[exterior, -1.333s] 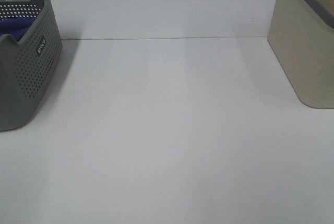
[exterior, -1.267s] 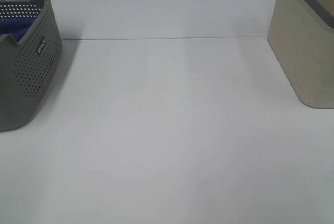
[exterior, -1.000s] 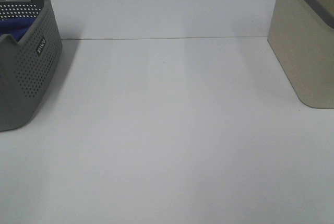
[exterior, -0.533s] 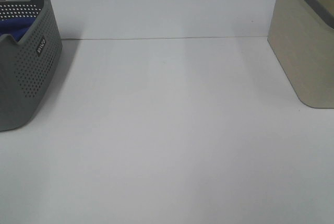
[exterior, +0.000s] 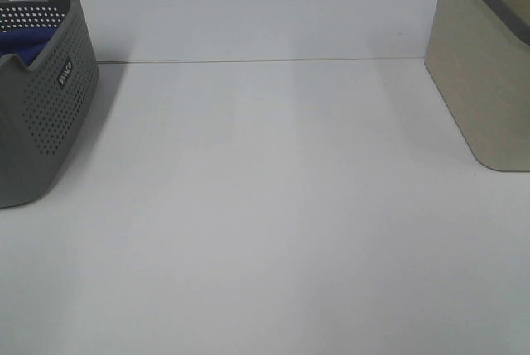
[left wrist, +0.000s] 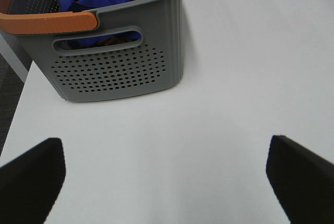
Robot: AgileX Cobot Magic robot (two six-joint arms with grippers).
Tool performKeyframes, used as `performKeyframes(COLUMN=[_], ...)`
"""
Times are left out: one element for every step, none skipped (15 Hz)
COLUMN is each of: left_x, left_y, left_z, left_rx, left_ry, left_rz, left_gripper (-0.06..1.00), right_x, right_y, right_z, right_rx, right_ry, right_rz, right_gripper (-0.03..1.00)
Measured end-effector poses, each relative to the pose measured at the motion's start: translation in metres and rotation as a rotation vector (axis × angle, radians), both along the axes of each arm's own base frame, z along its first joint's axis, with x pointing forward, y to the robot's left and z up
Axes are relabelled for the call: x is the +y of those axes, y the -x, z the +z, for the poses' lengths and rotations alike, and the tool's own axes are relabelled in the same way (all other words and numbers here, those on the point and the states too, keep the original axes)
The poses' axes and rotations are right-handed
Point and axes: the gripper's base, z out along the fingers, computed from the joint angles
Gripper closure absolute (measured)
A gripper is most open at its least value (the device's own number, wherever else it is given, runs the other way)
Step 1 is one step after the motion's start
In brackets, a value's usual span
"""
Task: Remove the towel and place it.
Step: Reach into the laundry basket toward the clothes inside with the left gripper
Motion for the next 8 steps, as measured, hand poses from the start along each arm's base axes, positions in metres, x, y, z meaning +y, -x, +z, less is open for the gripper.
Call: performKeyframes(left_x=[0.0000, 0.0000, 0.0000, -0.0002, -0.0007, -0.0008, -0.0009, -0.0009], left_y=[0.0000, 0.0000, 0.0000, 0.0000, 0.0000, 0.0000, 0.0000, 0.0000], left_z=[0.0000, 0.0000, 0.0000, 0.0000, 0.0000, 0.0001, 0.0001, 0.0001], left_rx=[0.000, 0.000, 0.000, 0.000, 0.000, 0.000, -0.001, -0.001], left_ry=[0.000, 0.000, 0.000, 0.002, 0.007, 0.008, 0.009, 0.009], left_rz=[0.000, 0.000, 0.000, -0.001, -0.005, -0.006, -0.006, -0.006], left_gripper=[-0.05, -0.05, -0.05, -0.05, -0.05, -0.05, -0.05, -0.05], right_x=[0.0000, 0.0000, 0.0000, 0.0000, 0.0000, 0.0000, 0.0000, 0.0000], right_y=[0.0000, 0.0000, 0.0000, 0.0000, 0.0000, 0.0000, 0.0000, 0.0000], right_z=[0.0000, 0.0000, 0.0000, 0.0000, 0.0000, 0.0000, 0.0000, 0.0000], right_rx=[0.000, 0.000, 0.000, 0.000, 0.000, 0.000, 0.000, 0.000], right_ry=[0.000, 0.000, 0.000, 0.000, 0.000, 0.000, 0.000, 0.000], right_rz=[0.000, 0.000, 0.000, 0.000, 0.000, 0.000, 0.000, 0.000], right_gripper=[0.26, 0.26, 0.26, 0.26, 0.26, 0.26, 0.26, 0.26])
